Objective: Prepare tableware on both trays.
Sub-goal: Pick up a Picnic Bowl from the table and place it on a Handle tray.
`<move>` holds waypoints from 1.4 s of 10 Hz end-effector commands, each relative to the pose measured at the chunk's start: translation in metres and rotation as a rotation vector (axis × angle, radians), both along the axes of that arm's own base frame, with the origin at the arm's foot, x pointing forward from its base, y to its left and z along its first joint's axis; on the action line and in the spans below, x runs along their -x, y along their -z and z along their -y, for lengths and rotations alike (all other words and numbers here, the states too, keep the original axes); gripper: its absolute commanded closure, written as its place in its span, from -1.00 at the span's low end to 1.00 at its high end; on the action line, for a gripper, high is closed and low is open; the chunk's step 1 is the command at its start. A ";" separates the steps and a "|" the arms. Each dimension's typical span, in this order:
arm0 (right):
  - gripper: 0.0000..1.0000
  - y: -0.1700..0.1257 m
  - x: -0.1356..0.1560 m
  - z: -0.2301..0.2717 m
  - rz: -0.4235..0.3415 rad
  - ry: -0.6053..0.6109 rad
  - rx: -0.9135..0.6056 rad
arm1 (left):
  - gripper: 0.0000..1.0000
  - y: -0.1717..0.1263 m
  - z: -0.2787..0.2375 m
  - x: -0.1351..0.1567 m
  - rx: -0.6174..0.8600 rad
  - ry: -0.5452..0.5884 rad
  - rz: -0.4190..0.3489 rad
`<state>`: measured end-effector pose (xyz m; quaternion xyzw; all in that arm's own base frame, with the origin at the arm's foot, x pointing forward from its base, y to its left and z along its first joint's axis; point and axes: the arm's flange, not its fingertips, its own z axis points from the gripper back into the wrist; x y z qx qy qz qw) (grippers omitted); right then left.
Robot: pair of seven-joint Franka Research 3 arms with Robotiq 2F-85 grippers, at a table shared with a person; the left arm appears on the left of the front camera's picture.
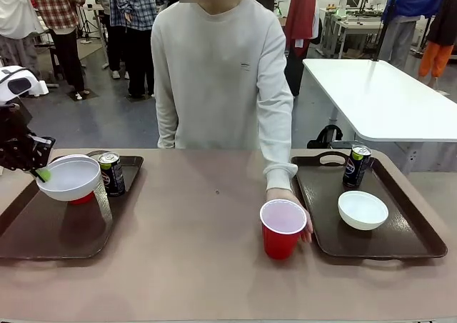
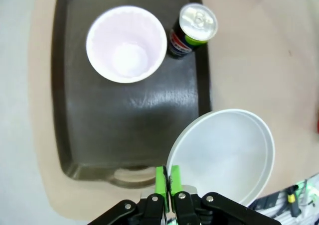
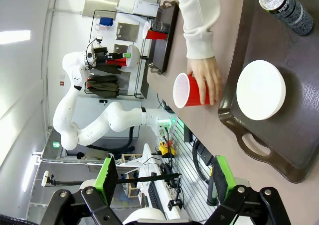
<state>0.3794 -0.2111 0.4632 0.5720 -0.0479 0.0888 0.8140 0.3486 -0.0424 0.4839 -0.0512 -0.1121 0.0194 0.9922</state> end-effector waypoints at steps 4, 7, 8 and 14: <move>-1.00 -0.001 0.003 -0.002 -0.005 0.005 -0.010 | 0.93 0.108 -0.036 -0.025 -0.080 0.125 -0.056; -1.00 -0.001 0.003 -0.002 -0.005 0.005 -0.010 | 0.93 0.137 -0.037 -0.035 -0.058 0.138 -0.124; -1.00 -0.001 0.003 -0.002 -0.005 0.005 -0.010 | 0.42 0.138 -0.037 -0.034 -0.041 0.129 -0.121; -1.00 -0.001 0.003 -0.002 -0.005 0.005 -0.010 | -1.00 0.077 -0.038 -0.003 -0.001 0.159 -0.084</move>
